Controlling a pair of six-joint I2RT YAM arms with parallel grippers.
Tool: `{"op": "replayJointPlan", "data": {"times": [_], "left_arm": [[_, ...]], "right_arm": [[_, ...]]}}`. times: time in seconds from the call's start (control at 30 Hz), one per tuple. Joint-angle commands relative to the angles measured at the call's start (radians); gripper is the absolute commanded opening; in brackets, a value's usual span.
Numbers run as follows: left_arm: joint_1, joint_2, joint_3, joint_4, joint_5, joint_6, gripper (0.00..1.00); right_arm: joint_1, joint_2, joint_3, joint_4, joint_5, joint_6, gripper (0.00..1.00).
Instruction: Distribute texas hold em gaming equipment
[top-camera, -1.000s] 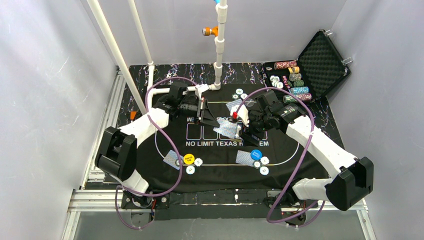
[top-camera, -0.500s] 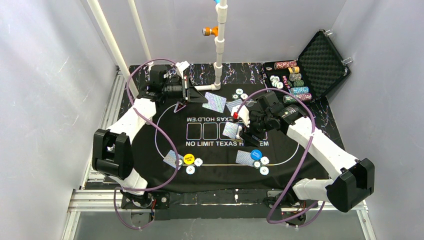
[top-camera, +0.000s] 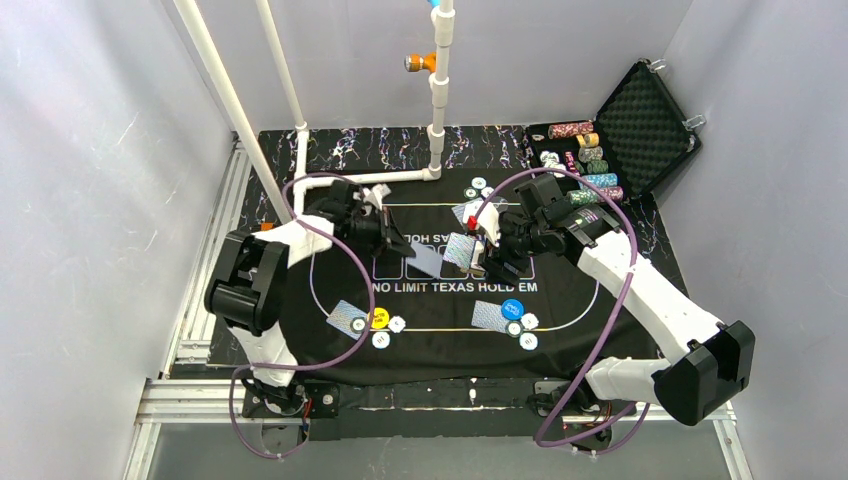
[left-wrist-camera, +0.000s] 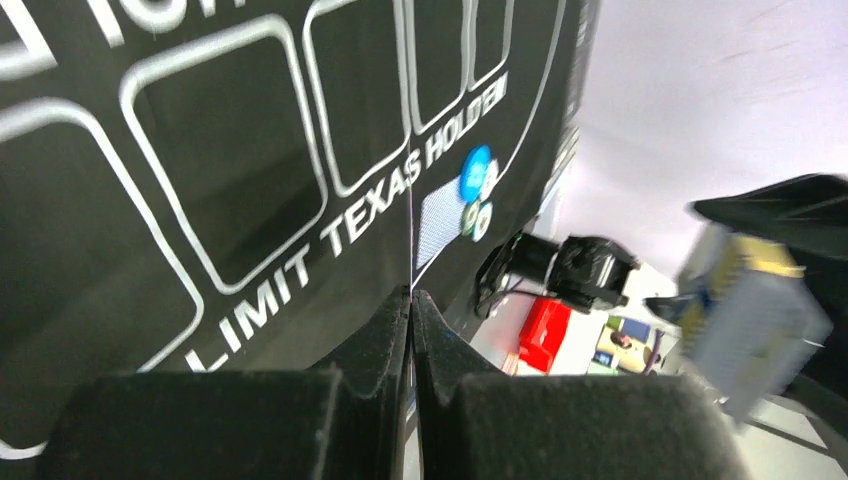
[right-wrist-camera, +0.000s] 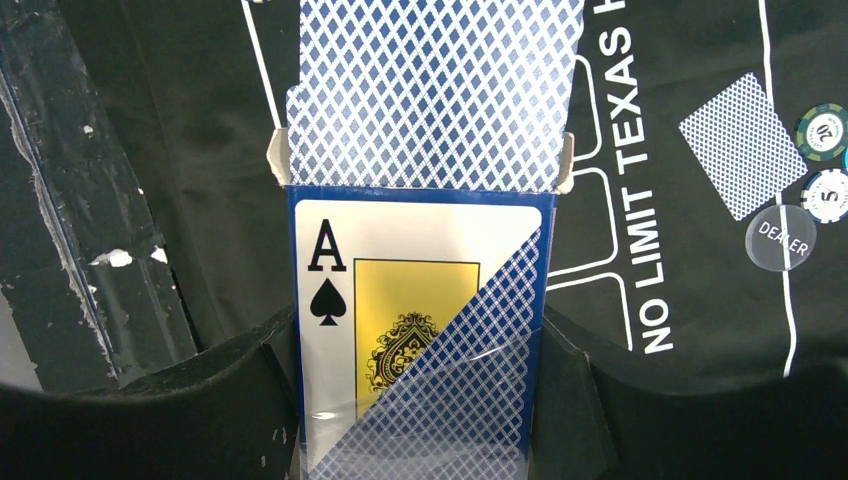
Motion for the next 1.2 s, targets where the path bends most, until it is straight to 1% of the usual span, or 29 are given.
{"op": "replayJointPlan", "data": {"times": [0.0, 0.17, 0.37, 0.47, 0.73, 0.93, 1.03, 1.13, 1.17], "left_arm": [[-0.093, -0.012, -0.062, 0.001, -0.066, 0.025, 0.00], [-0.190, 0.015, -0.091, 0.008, -0.163, 0.045, 0.00], [-0.290, 0.094, -0.067, 0.018, -0.256, 0.033, 0.00], [-0.332, 0.131, -0.052, 0.054, -0.261, 0.021, 0.00], [-0.421, 0.195, 0.004, 0.076, -0.258, -0.014, 0.00], [-0.463, 0.240, 0.045, 0.105, -0.230, -0.061, 0.00], [-0.481, 0.267, 0.048, 0.172, -0.190, -0.121, 0.00], [-0.489, 0.280, 0.055, 0.187, -0.179, -0.146, 0.00], [-0.488, 0.279, 0.053, 0.187, -0.181, -0.156, 0.02]], "right_arm": [[0.003, -0.014, 0.055, -0.002, -0.009, -0.009, 0.01], [0.003, -0.017, 0.048, 0.006, -0.007, -0.005, 0.01], [0.003, -0.022, 0.045, 0.004, -0.006, -0.004, 0.01], [0.003, -0.026, 0.039, 0.005, -0.004, -0.004, 0.01], [0.002, -0.034, 0.024, 0.012, -0.007, -0.001, 0.01], [0.003, -0.038, 0.015, 0.017, -0.010, 0.000, 0.01], [0.002, -0.040, 0.012, 0.018, -0.009, 0.000, 0.01], [0.003, -0.044, 0.011, 0.016, -0.007, 0.000, 0.01], [0.003, -0.046, 0.011, 0.014, -0.006, -0.001, 0.01]]}}
